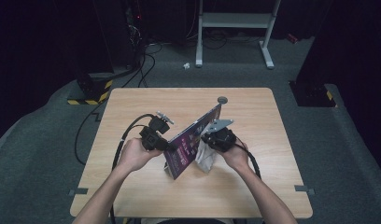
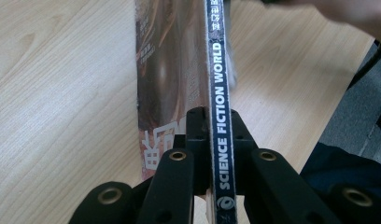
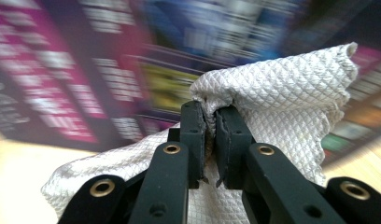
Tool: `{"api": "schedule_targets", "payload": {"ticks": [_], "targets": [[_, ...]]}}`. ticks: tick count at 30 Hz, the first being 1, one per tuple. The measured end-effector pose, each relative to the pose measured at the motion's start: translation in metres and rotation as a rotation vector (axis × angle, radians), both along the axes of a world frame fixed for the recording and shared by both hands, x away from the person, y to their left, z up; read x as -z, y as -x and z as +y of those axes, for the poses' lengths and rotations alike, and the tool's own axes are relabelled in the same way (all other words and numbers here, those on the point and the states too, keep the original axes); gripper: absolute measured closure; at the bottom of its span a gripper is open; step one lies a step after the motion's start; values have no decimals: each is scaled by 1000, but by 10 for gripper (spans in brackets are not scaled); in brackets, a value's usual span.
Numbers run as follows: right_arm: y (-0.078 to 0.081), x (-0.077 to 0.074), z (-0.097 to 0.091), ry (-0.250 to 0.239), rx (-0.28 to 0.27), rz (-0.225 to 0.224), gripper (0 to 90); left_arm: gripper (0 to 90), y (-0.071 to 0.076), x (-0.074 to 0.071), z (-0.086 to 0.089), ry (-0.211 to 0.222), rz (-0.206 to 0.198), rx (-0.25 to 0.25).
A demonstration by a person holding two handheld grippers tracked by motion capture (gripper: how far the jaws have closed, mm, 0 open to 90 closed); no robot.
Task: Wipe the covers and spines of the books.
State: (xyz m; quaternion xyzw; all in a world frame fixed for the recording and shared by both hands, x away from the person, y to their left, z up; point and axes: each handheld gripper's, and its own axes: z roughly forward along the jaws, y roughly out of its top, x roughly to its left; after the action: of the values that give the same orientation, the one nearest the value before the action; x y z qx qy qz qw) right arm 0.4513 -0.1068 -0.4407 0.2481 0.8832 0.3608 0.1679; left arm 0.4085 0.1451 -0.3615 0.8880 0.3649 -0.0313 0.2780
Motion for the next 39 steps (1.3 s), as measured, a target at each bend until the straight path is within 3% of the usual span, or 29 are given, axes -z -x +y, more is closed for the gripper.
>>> {"api": "schedule_targets", "payload": {"ticks": [4, 8, 13, 17, 19, 21, 22, 28, 30, 36, 39], "targets": [[-27, 3, -32, -33, 176, 52, 818, 836, 3, 0, -2, -2, -3, 27], [-36, 0, -48, -52, 229, 61, 818, 836, 4, -1, -2, 0, -4, 35], [-34, 3, -43, -58, 195, 65, 818, 835, 4, -1, -1, 8, -5, 29], [-14, 8, -20, -44, 49, 61, 820, 835, 3, -1, 0, 4, -6, 29], [-5, 7, -12, -25, -1, 37, 819, 835, 3, -1, 0, 1, -7, 32], [-4, 4, -12, -25, 5, 28, 819, 835, 3, -1, 0, -1, -8, 29], [-10, 2, -18, -35, 48, 31, 820, 836, 3, -1, -1, 0, -11, 24], [-23, -5, -35, -66, 141, 55, 820, 836, 4, 0, -2, -14, -21, 38], [-19, -10, -33, -72, 123, 41, 820, 836, 4, 0, -3, -15, -24, 36], [12, -26, -5, -53, -43, -8, 820, 836, 2, 0, -5, -26, -29, 35], [16, -33, -2, -41, -62, -27, 819, 836, 3, 0, -5, -32, -36, 33]]}}
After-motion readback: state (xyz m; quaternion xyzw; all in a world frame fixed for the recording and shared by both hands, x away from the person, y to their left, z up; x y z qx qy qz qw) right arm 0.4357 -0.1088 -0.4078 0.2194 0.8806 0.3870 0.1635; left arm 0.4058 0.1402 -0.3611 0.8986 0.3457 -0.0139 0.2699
